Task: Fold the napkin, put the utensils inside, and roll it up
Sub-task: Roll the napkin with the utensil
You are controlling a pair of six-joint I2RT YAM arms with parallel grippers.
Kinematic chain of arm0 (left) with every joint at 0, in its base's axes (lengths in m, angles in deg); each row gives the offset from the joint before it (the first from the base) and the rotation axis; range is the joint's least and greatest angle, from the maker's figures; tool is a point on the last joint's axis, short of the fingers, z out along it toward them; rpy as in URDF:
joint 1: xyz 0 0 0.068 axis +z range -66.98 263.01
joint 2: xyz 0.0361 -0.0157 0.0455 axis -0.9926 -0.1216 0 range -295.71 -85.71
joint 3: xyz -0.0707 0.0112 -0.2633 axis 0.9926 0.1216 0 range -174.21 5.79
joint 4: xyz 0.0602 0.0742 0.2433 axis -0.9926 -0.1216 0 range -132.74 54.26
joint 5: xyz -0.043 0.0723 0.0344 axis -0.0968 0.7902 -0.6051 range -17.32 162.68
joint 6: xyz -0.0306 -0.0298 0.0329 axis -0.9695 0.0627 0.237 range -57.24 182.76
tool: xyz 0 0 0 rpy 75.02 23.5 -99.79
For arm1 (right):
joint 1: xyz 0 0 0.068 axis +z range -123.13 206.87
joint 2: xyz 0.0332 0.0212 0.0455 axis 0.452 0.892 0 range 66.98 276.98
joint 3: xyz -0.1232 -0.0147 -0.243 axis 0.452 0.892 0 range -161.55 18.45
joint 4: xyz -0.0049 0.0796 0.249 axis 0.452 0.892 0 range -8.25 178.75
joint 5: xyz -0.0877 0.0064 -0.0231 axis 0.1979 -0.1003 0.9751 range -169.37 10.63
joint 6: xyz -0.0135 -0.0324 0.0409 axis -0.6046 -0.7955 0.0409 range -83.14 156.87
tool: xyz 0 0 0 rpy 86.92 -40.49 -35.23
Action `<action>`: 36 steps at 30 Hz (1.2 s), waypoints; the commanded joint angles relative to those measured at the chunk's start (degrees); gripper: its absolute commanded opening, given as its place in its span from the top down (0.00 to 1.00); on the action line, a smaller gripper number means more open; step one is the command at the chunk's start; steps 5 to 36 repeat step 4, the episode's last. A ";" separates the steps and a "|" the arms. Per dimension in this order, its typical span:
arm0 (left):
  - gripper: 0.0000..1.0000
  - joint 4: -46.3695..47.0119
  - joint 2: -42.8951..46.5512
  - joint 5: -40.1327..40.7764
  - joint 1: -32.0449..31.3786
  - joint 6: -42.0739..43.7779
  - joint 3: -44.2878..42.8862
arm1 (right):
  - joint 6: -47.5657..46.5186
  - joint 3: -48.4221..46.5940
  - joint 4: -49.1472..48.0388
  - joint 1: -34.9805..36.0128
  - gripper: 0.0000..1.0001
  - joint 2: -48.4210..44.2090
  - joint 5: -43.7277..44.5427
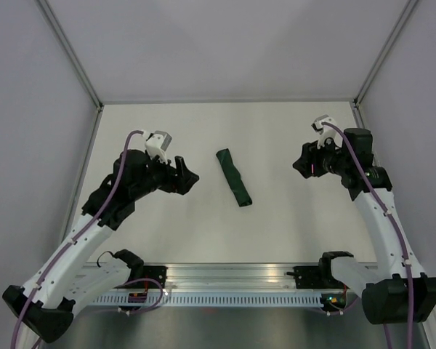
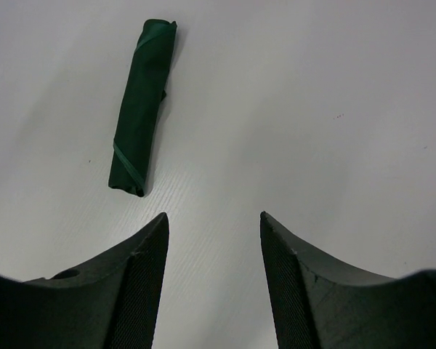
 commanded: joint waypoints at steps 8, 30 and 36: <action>0.15 -0.58 2.67 1.94 0.22 2.88 2.29 | 2.01 2.68 -4.50 -0.16 0.37 -4.59 4.12; 0.15 -0.58 2.67 1.94 0.22 2.88 2.29 | 2.01 2.68 -4.50 -0.16 0.37 -4.59 4.12; 0.15 -0.58 2.67 1.94 0.22 2.88 2.29 | 2.01 2.68 -4.50 -0.16 0.37 -4.59 4.12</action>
